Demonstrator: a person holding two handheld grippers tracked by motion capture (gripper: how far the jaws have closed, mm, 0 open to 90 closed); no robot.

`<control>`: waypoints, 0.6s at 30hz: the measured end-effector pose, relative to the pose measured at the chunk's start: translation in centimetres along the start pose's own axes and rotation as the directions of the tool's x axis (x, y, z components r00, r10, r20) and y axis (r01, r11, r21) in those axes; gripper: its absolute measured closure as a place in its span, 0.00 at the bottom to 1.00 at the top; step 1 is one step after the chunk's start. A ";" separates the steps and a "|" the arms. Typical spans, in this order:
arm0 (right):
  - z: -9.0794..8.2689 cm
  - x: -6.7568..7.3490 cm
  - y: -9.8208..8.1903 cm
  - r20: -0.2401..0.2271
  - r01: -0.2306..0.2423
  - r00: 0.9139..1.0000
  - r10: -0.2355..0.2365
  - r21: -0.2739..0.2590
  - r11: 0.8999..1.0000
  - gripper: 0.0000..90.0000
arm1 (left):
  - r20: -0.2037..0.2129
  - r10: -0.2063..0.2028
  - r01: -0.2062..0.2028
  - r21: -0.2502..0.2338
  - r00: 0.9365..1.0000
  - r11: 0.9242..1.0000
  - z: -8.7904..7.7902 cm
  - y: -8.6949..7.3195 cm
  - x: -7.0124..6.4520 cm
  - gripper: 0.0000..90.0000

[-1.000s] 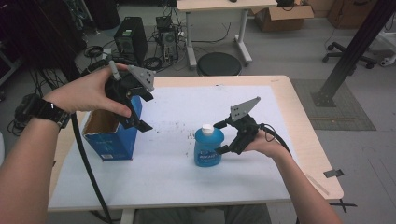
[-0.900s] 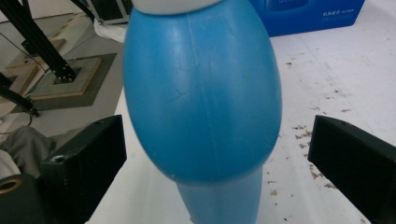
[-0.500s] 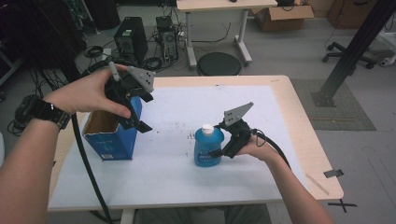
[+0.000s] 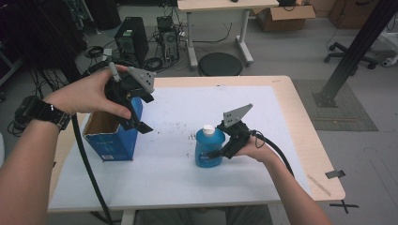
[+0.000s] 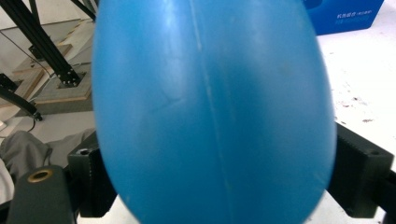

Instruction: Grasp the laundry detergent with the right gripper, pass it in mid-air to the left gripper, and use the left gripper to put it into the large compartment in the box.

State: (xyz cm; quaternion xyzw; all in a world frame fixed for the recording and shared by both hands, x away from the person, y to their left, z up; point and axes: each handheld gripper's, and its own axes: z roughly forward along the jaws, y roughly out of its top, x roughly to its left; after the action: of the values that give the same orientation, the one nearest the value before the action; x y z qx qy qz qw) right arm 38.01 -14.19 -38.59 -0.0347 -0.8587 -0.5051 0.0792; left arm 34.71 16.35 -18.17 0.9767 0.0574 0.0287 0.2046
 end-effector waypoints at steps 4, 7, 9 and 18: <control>-0.1 -0.3 -0.2 -0.009 -0.012 1.000 0.012 -0.006 1.000 0.21 | -0.003 -0.002 0.002 0.001 1.000 1.000 0.1 0.1 0.0 0.04; -0.2 -0.3 -0.5 -0.003 -0.002 1.000 0.002 -0.017 1.000 0.23 | 0.000 0.003 -0.003 0.001 1.000 1.000 0.1 0.2 0.0 0.04; -0.2 -0.3 -0.6 0.003 -0.004 1.000 0.005 -0.013 1.000 0.23 | 0.001 0.003 -0.003 0.000 1.000 1.000 0.0 0.3 0.0 0.04; -0.4 -0.4 -0.6 0.008 -0.004 1.000 0.004 -0.015 1.000 0.27 | 0.002 0.005 -0.005 -0.002 1.000 1.000 0.1 0.4 0.0 0.04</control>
State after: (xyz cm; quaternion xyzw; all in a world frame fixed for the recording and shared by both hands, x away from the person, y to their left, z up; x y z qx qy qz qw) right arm 38.31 -14.87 -39.01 -0.0389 -0.8552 -0.5112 0.0765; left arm 34.75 15.99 -18.08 0.9767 0.0548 0.0283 0.2057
